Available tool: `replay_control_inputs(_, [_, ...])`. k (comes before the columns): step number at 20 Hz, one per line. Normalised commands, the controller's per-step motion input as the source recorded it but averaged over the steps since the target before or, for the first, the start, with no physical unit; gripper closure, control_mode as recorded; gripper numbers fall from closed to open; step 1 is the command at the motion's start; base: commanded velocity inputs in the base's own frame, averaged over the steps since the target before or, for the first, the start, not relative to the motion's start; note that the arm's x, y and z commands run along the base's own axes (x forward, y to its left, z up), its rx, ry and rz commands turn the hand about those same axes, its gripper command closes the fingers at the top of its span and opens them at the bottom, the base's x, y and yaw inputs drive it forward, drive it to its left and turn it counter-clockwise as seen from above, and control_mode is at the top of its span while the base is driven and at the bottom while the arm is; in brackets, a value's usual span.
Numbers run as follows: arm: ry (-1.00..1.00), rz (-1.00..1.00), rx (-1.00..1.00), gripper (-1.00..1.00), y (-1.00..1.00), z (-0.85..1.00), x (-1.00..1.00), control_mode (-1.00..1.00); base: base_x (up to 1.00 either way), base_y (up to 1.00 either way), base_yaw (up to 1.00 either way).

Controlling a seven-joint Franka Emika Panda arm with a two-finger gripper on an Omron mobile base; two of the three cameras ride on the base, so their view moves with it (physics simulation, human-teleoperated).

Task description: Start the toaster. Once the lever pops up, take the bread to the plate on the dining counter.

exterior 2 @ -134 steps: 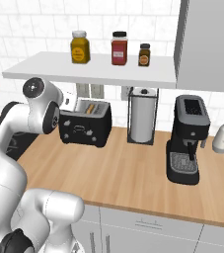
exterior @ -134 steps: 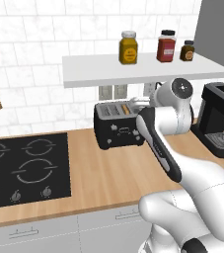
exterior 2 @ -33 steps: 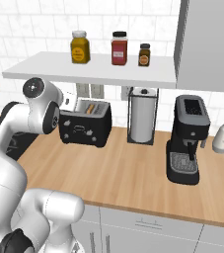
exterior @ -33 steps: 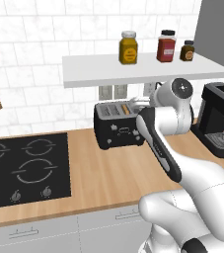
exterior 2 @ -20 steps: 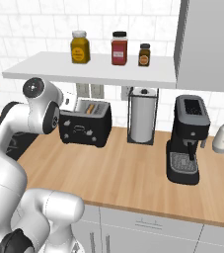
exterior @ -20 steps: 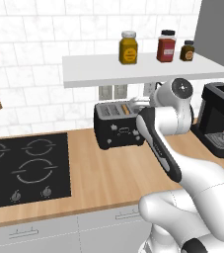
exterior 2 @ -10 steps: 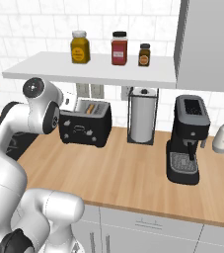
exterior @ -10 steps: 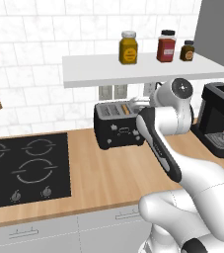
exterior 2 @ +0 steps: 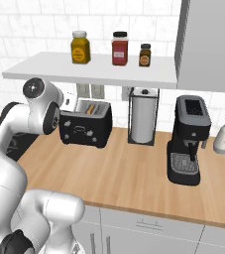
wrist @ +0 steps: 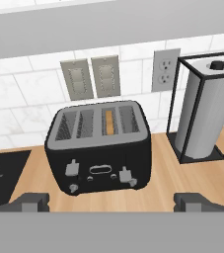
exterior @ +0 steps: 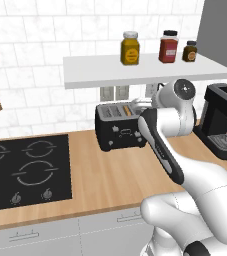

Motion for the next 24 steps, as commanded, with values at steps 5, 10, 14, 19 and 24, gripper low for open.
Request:
replay_control_inputs(5, [0.00,0.00,0.00,-1.00,0.00,0.00,0.00,-1.00,0.00,0.00,0.00])
replay_control_inputs(10, [0.00,0.00,0.00,-1.00,0.00,0.00,0.00,-1.00,0.00,0.00,0.00])
replay_control_inputs(14, [0.00,0.00,0.00,-1.00,0.00,0.00,0.00,-1.00,0.00,0.00,0.00])
replay_control_inputs(19, [0.00,0.00,0.00,-1.00,0.00,0.00,0.00,-1.00,0.00,0.00,0.00])
replay_control_inputs(24, [0.00,0.00,0.00,-1.00,0.00,0.00,0.00,-1.00,0.00,0.00,0.00])
